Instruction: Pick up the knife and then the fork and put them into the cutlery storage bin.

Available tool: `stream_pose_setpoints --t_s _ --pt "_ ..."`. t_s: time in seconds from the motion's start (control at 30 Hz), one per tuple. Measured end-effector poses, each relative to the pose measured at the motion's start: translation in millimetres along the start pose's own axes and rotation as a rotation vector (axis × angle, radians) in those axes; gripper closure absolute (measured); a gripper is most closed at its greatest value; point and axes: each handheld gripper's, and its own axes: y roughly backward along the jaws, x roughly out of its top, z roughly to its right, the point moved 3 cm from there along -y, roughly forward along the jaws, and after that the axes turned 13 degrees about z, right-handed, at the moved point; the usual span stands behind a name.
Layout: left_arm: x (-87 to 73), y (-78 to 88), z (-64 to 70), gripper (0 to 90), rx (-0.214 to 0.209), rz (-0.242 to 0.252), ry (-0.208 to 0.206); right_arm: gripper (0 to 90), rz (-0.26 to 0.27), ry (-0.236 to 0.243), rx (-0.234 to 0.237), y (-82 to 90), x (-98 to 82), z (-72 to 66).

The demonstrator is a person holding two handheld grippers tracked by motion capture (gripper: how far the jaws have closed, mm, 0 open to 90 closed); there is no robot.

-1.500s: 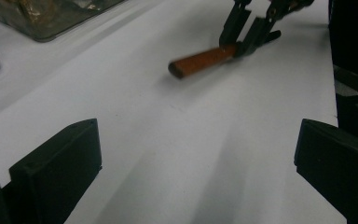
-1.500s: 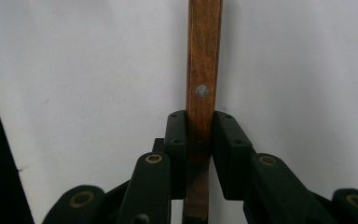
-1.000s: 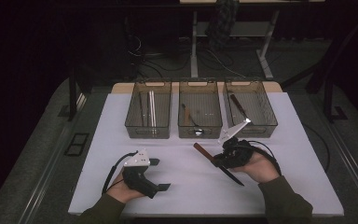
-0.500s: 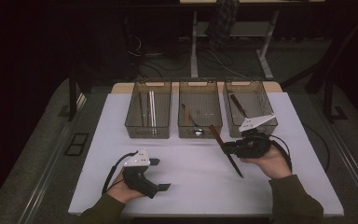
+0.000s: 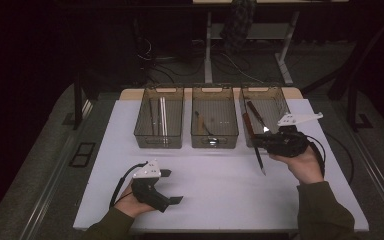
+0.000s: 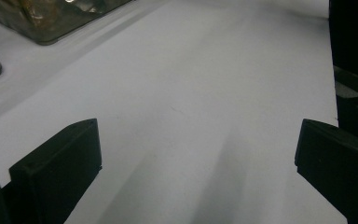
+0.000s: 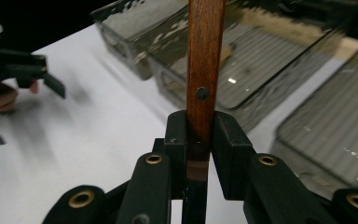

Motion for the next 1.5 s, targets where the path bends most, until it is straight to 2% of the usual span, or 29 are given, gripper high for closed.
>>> stream_pose_setpoints --t_s 0.27,0.53,0.77,0.9,1.07,1.23,1.5 --pt "0.1 0.5 -0.4 0.0 0.007 0.002 0.005 76.0 0.091 -0.001 -0.103 10.9 25.2 21.5" --pt "0.3 0.7 -0.4 0.0 0.002 0.005 0.003 76.0 0.128 0.009 -0.23 6.8 48.8 47.9" --pt "0.7 1.1 0.0 0.0 0.001 0.01 0.005 76.0 0.155 -0.005 -0.325 4.7 62.3 73.3" --pt "0.4 0.7 0.1 0.0 -0.002 0.008 0.008 76.0 0.145 -0.009 -0.366 4.7 60.0 89.2" --pt "0.7 1.0 0.0 0.0 -0.003 0.01 0.004 75.9 0.151 -0.049 -0.412 3.7 49.2 108.0" --pt "0.7 1.1 -0.1 0.0 -0.003 0.01 0.004 76.0 0.125 -0.049 -0.451 -1.4 37.1 117.3" --pt "1.0 1.7 -0.1 0.0 -0.002 0.011 0.003 75.9 0.078 -0.074 -0.475 -9.1 16.7 128.9"
